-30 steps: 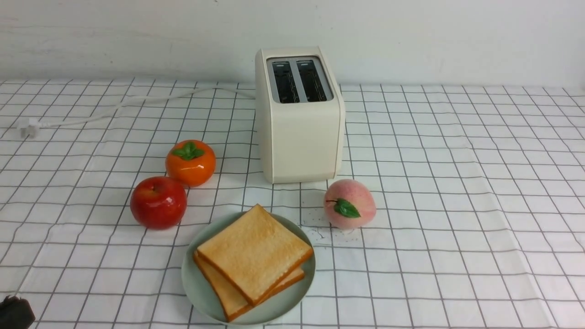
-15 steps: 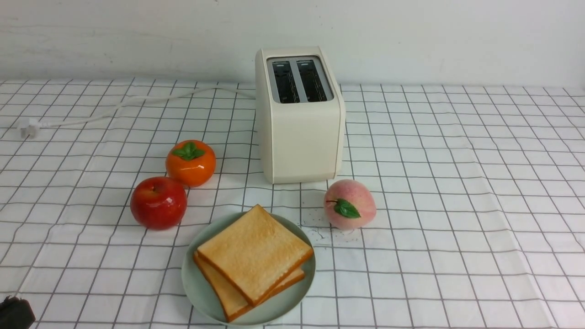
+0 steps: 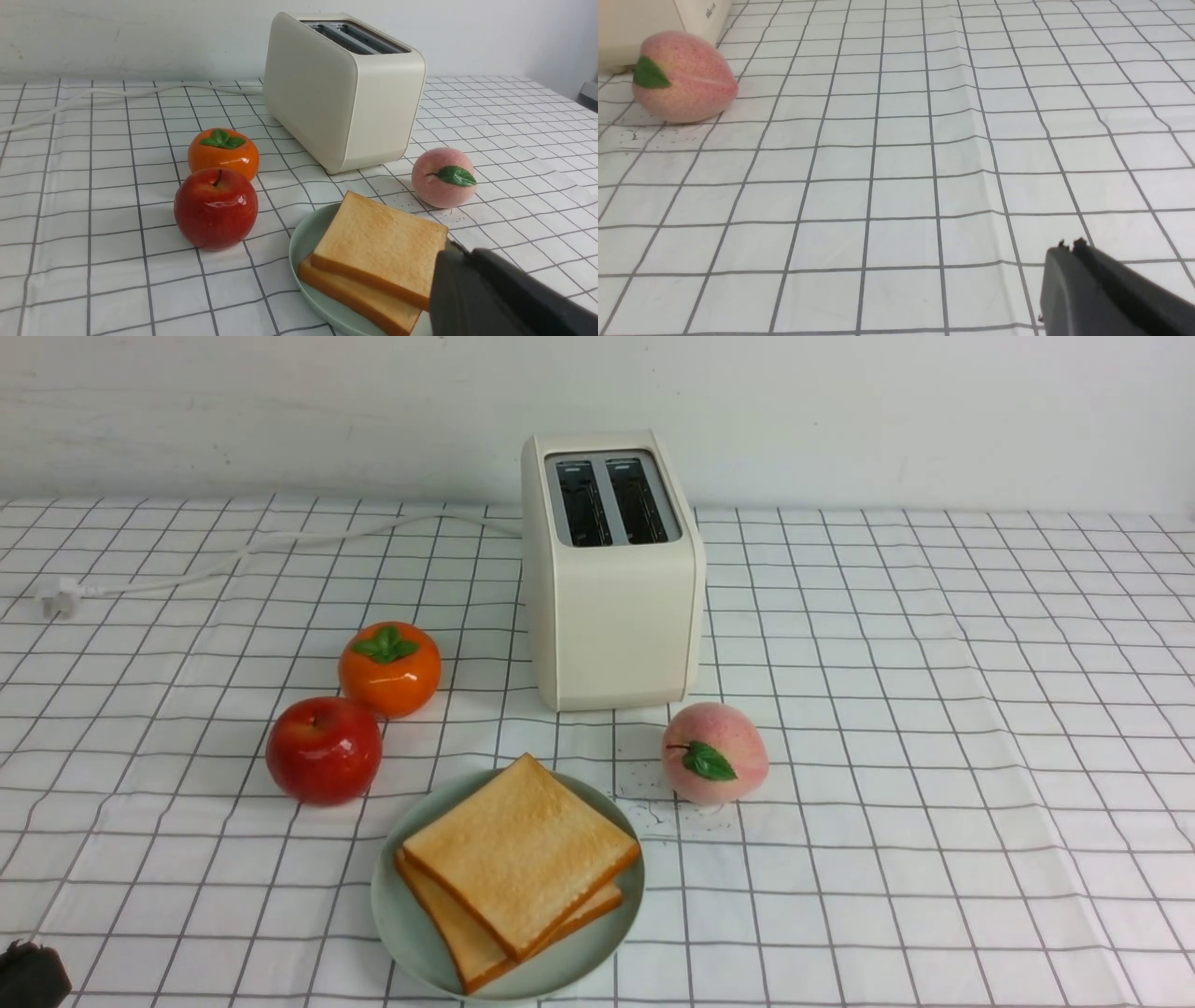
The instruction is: Take toasted bread from bread machine on white checkered table place on plate.
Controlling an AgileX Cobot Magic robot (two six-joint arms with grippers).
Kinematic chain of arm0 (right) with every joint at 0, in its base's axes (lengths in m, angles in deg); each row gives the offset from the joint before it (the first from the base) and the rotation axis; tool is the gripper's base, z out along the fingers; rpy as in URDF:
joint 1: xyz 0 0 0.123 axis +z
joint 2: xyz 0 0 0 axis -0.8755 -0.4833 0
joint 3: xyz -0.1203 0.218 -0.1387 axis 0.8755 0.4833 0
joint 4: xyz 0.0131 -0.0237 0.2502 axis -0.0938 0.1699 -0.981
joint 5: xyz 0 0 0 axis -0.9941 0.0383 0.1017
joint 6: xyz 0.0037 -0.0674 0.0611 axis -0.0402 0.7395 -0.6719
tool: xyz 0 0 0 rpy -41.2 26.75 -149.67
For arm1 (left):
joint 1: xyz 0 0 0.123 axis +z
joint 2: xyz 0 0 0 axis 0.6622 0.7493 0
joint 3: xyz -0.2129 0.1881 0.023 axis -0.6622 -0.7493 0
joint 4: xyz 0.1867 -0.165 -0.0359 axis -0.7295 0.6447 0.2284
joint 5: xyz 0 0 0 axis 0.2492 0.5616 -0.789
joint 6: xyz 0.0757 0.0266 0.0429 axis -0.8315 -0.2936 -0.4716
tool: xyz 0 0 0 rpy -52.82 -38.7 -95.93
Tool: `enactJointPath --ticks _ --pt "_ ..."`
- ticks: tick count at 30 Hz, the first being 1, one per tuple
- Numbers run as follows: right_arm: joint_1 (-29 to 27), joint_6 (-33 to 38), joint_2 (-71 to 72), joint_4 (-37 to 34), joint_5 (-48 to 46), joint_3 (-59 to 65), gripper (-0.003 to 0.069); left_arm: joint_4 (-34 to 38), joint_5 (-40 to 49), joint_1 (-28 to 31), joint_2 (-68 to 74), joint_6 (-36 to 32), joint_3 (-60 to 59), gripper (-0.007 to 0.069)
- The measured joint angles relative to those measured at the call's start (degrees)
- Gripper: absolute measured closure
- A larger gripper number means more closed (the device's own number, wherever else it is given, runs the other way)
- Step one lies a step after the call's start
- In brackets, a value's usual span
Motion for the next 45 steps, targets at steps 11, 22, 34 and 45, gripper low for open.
enactJointPath --ticks 11,22,34,45 --pt "0.0 0.0 0.0 0.0 0.0 0.0 0.0661 0.3 -5.9 11.2 -3.1 0.0 -5.9 0.0638" --pt "0.0 0.0 0.0 0.0 0.0 0.0 0.0658 3.2 0.5 18.4 -4.2 -0.2 -16.6 0.0638" --pt "0.0 0.0 0.0 0.0 0.0 0.0 0.0647 4.8 0.5 18.3 -4.2 -0.3 -16.6 0.0638" --pt "0.0 0.0 0.0 0.0 0.0 0.0 0.0637 4.8 0.5 18.3 -4.2 -0.3 -16.6 0.0638"
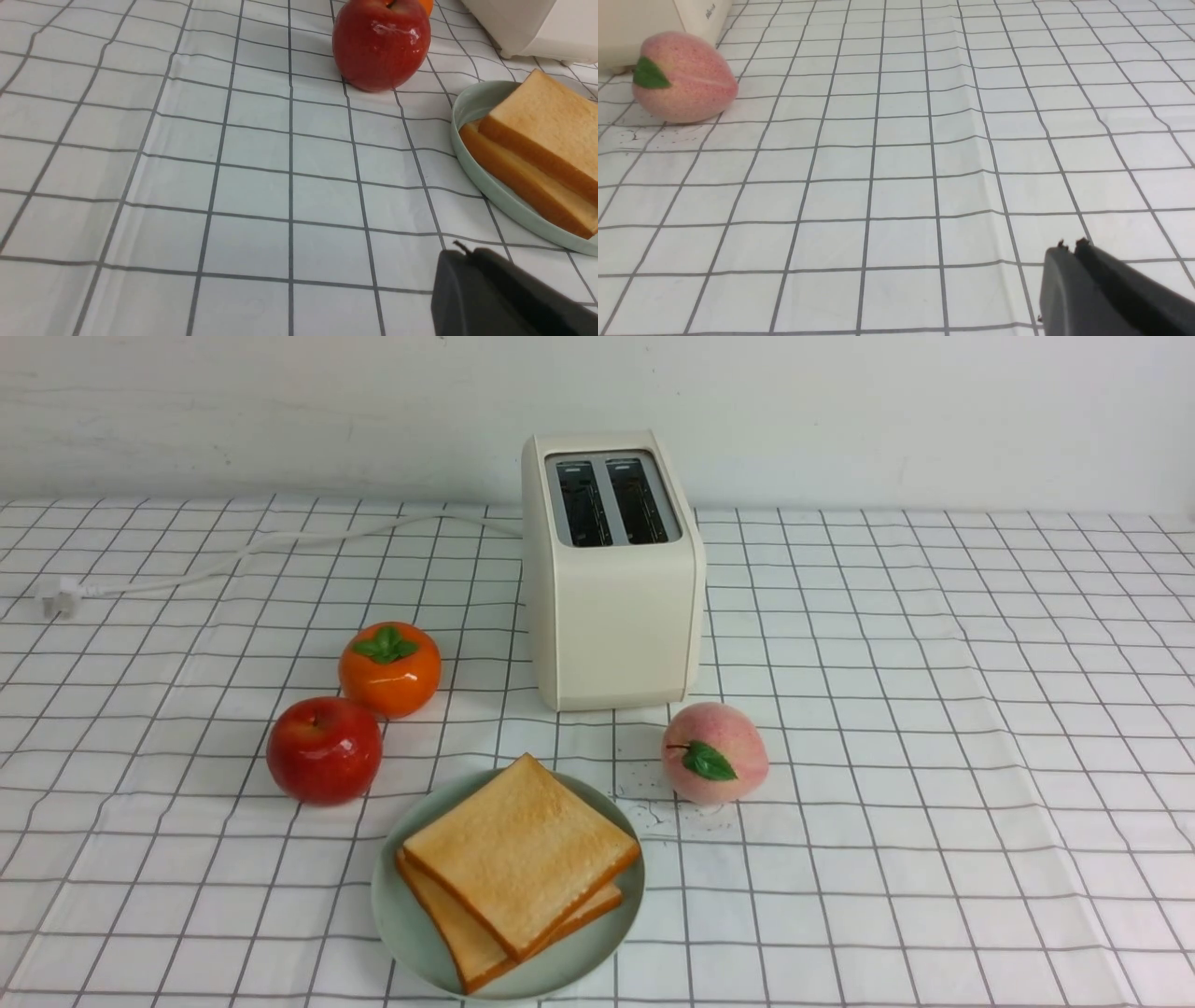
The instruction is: Take toasted bread from bread machine on white checkered table place on plate.
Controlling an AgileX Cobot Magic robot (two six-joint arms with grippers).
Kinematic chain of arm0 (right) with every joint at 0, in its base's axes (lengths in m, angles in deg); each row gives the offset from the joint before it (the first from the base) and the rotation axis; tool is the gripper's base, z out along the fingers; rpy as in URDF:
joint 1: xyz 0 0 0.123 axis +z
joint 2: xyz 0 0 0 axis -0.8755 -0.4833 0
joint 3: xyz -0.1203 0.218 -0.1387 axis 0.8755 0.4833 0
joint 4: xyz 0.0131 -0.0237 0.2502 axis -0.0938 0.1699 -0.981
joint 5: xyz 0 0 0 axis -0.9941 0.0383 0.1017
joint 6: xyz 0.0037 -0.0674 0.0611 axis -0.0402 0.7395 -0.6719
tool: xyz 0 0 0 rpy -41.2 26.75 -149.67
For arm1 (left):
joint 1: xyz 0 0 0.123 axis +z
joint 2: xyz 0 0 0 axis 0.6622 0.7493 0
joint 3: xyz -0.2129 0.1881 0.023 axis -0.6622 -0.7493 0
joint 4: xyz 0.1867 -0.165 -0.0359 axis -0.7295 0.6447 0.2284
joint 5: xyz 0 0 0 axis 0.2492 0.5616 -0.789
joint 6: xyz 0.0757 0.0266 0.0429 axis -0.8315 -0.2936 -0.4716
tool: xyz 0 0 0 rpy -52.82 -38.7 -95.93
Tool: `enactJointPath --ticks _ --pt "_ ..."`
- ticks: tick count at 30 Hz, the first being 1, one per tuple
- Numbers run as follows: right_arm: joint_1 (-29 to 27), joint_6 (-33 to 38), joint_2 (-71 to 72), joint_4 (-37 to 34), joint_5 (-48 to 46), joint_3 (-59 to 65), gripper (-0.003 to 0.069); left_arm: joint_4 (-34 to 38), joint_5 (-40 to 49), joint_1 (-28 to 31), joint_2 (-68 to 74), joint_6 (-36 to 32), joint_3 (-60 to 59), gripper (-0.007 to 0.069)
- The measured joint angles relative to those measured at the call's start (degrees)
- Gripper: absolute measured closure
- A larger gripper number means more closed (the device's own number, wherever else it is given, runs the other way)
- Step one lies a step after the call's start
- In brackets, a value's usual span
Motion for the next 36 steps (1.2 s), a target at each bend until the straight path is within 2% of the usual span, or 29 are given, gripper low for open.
enactJointPath --ticks 36 --pt "0.0 0.0 0.0 0.0 0.0 0.0 0.0595 0.0 0.0 0.0 0.0 0.0 0.0 0.0626"
